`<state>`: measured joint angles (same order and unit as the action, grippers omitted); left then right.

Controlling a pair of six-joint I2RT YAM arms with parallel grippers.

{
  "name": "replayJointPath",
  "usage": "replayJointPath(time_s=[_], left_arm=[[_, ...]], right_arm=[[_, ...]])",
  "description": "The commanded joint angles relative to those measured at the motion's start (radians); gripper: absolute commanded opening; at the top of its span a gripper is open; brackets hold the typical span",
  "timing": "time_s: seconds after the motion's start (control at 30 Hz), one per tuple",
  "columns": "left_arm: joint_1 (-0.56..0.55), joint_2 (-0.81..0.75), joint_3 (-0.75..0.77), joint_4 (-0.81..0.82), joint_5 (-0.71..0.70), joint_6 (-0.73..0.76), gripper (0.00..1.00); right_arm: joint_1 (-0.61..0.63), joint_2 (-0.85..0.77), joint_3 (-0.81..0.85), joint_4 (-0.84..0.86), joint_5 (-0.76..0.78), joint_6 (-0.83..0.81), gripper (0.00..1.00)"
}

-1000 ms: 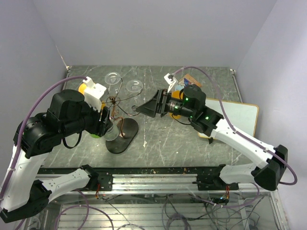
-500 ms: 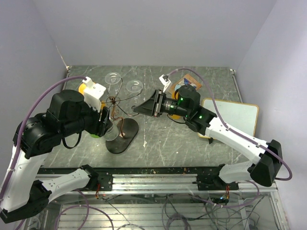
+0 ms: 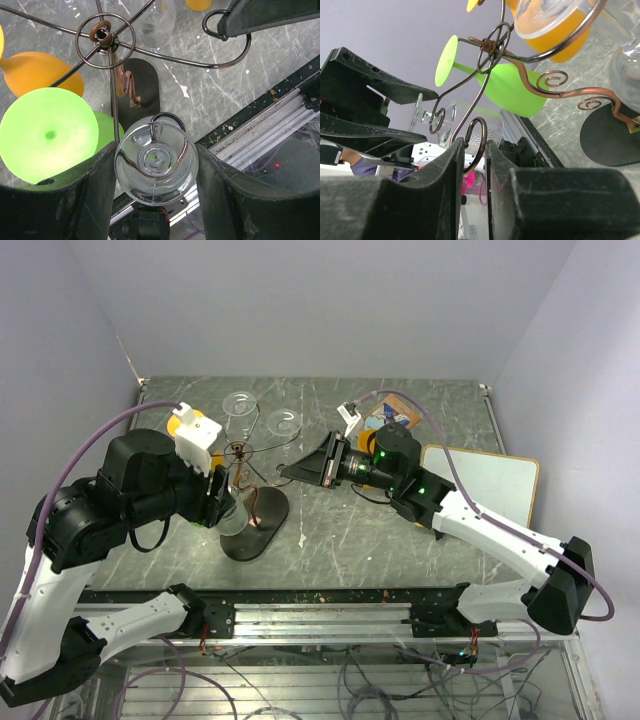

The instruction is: Take the wine glass off the wine glass rack

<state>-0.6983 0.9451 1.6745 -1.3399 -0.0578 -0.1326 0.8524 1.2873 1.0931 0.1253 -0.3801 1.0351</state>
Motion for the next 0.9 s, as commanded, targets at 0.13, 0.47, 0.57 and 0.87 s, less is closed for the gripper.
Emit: replayJointPath(time_s=[0.13,0.47,0.57,0.87], left_arm=[[-0.003,-0.045,0.005,0.026,0.059,0.060,0.07],[-0.002,-0.016,0.009,0.026,0.021,0.087,0.07],[-0.003,-0.005,0.009,0.031,0.000,0.076,0.07],[-0.003,-0.022,-0.004,0.065,0.044,0.072,0.07]], right_arm=[[-0.045,-0.043,-0.021,-0.047,0.071,0.029,0.00],[-0.050,0.002,0.026,-0.064,0.013,-0.014,0.00],[-0.050,0.007,0.029,-0.058,0.000,-0.030,0.00],[-0.050,-0.054,0.017,-0.048,-0.002,-0.132,0.03]])
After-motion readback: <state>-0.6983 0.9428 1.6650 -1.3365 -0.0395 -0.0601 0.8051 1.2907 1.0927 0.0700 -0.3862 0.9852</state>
